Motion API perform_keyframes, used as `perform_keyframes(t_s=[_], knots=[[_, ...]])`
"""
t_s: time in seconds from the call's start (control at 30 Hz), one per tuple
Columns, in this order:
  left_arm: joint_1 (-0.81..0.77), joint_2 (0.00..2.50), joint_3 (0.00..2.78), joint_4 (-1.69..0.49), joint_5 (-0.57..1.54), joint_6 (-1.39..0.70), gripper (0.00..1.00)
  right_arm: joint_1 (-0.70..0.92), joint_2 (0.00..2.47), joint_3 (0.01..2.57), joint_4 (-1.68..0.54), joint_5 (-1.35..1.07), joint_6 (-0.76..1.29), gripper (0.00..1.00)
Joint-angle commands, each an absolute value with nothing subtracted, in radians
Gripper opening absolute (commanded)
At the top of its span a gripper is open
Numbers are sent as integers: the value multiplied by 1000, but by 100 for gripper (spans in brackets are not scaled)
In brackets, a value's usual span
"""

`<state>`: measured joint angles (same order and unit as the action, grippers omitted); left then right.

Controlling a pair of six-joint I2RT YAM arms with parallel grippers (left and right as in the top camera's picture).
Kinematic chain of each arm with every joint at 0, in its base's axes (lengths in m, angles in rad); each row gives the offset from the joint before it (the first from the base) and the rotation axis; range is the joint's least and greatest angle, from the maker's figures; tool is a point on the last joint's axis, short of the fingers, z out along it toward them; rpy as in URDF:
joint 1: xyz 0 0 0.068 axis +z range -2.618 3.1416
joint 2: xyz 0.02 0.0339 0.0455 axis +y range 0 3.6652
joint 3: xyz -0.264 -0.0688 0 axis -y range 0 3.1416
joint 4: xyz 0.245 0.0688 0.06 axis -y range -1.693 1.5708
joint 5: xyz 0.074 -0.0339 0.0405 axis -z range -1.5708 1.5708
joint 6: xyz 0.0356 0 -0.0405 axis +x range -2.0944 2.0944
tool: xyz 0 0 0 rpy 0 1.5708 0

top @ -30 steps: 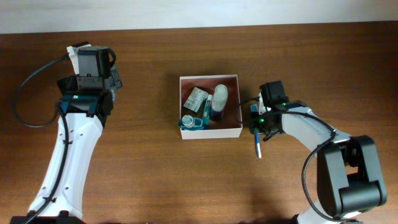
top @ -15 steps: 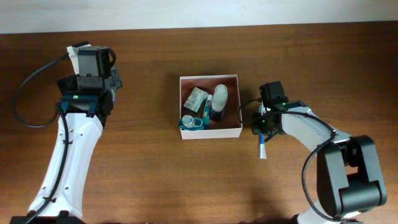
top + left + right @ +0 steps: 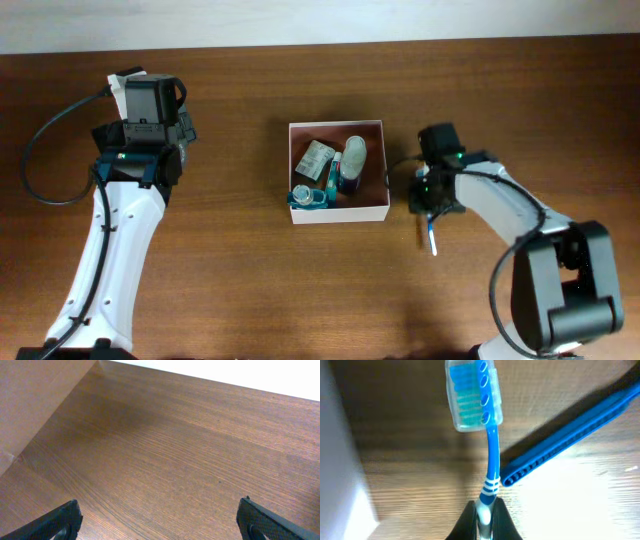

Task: Pack container
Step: 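Carry the toothbrush into the box and release it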

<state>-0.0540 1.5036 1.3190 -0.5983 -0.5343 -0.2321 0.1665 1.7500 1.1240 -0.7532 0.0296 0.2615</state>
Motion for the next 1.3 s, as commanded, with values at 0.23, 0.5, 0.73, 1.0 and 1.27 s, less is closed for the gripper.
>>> perform_keyframes(t_s=[0.23,0.5,0.73,1.0,1.27], knots=[[-51,1510,1326,-596,-534,-235,99,171,1533,1314,-818,-53,267,4],[-51,1510,1326,-596,-535,-235,99,208,1535,1313,-759,-179,268,4],[-51,1510,1326,-596,-535,-235,99,312,1575,1313,-638,-152,267,4],[-51,1510,1326,-596,-534,-235,100,340,1638,1313,-601,-85,267,4],[-51,1510,1326,-596,-535,-235,100,341,1724,1313,-585,-91,267,4]])
